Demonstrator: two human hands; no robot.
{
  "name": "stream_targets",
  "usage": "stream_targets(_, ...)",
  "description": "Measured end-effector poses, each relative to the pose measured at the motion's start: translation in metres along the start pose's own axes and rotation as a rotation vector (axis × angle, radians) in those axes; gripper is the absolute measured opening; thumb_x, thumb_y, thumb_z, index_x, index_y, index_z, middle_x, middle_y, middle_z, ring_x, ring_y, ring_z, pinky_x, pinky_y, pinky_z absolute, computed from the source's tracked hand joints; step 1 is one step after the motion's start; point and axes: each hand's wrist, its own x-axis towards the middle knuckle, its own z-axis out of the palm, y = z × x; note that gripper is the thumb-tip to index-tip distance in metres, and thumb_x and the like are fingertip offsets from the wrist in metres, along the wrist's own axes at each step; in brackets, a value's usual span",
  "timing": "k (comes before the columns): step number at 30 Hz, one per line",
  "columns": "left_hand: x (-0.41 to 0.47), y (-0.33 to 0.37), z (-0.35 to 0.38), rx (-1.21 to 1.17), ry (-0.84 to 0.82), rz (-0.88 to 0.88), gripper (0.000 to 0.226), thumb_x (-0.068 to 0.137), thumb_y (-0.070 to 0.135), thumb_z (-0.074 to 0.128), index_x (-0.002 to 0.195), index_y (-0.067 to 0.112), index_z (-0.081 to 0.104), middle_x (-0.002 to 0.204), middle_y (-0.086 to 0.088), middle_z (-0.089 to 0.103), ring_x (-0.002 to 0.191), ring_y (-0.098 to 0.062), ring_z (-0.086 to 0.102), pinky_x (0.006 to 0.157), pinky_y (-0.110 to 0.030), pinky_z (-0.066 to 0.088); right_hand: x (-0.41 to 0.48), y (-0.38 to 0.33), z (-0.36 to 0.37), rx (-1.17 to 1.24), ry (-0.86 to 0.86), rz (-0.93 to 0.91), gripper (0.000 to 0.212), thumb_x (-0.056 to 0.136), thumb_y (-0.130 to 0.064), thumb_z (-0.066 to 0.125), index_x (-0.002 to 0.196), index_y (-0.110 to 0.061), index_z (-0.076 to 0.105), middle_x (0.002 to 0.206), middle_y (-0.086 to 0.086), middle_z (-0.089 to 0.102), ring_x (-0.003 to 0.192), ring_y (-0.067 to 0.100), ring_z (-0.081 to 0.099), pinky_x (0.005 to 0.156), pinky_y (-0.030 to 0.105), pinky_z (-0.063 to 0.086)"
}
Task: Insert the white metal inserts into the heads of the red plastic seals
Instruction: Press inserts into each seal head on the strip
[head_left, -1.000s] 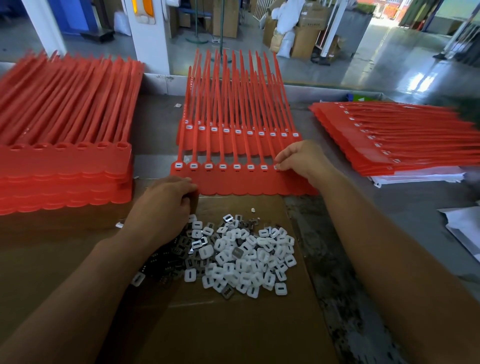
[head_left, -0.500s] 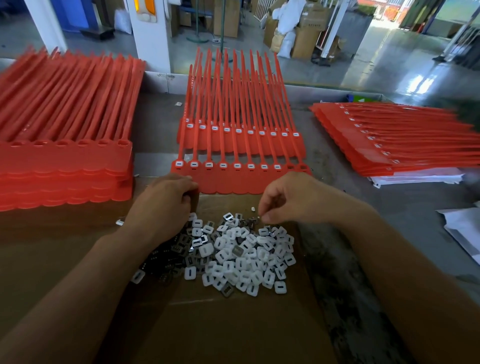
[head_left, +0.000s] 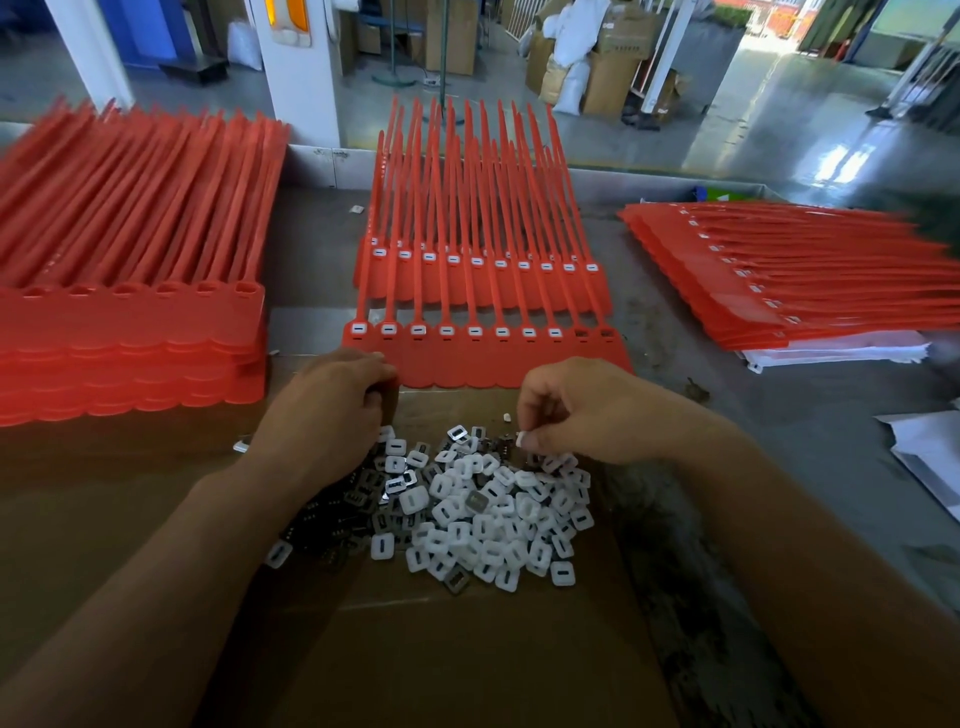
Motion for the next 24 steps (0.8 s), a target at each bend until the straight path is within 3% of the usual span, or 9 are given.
stream_targets(4, 0.0, 0.0, 0.0, 0.001, -0.001, 0.003, 0.037, 0.088, 0.003, 0.046, 0.121, 0.013, 0.059, 0.133, -0.002, 0.052, 0.122, -0.019, 0.045, 0.103, -0.029, 0.03, 0.005, 0.011, -0.008, 0.077, 0.175, 0.041, 0.02, 0.081, -0.017, 0.069, 0.07, -0.027, 0.055, 0.077, -0.008, 0.059, 0.075, 0.008, 0.056, 0.073, 0.026, 0.049)
stream_targets(10, 0.0, 0.001, -0.001, 0.002, -0.011, -0.006, 0.038, 0.089, 0.004, 0.045, 0.122, 0.014, 0.059, 0.135, -0.001, 0.049, 0.124, -0.018, 0.042, 0.104, -0.029, 0.03, 0.026, 0.046, -0.026, 0.119, 0.52, 0.177, 0.016, 0.082, -0.01, 0.067, 0.072, -0.02, 0.059, 0.069, -0.01, 0.055, 0.064, -0.001, 0.048, 0.054, 0.007, 0.035)
stream_targets(13, 0.0, 0.0, -0.001, 0.005, -0.013, -0.006, 0.038, 0.089, 0.004, 0.045, 0.123, 0.014, 0.058, 0.136, 0.0, 0.049, 0.125, -0.018, 0.042, 0.104, -0.029, 0.03, 0.038, 0.06, -0.028, 0.153, 0.623, 0.244, 0.012, 0.083, -0.008, 0.065, 0.077, -0.018, 0.061, 0.077, -0.002, 0.058, 0.071, 0.007, 0.051, 0.06, 0.017, 0.035)
stream_targets(17, 0.001, 0.0, 0.0, -0.002, -0.01, -0.005, 0.038, 0.088, 0.004, 0.045, 0.122, 0.014, 0.058, 0.136, -0.001, 0.049, 0.125, -0.017, 0.042, 0.104, -0.028, 0.029, 0.047, 0.066, -0.029, 0.209, 0.651, 0.273, 0.01, 0.084, -0.008, 0.064, 0.079, -0.017, 0.062, 0.087, 0.002, 0.061, 0.085, 0.013, 0.053, 0.074, 0.023, 0.036)
stream_targets(21, 0.0, 0.0, 0.0, -0.015, 0.005, 0.003, 0.037, 0.088, 0.003, 0.046, 0.121, 0.012, 0.06, 0.134, -0.001, 0.051, 0.125, -0.017, 0.042, 0.104, -0.026, 0.028, 0.051, 0.07, -0.027, 0.192, 0.601, 0.288, 0.008, 0.085, -0.008, 0.063, 0.081, -0.015, 0.064, 0.089, 0.002, 0.06, 0.085, 0.012, 0.052, 0.066, 0.023, 0.036)
stream_targets(24, 0.0, 0.0, 0.0, -0.02, 0.009, 0.009, 0.037, 0.087, 0.003, 0.046, 0.12, 0.012, 0.06, 0.134, -0.002, 0.051, 0.124, -0.017, 0.043, 0.104, -0.028, 0.028, 0.053, 0.073, -0.027, 0.147, 0.583, 0.291, 0.009, 0.085, -0.009, 0.063, 0.081, -0.017, 0.063, 0.088, 0.0, 0.059, 0.085, 0.012, 0.051, 0.07, 0.021, 0.034)
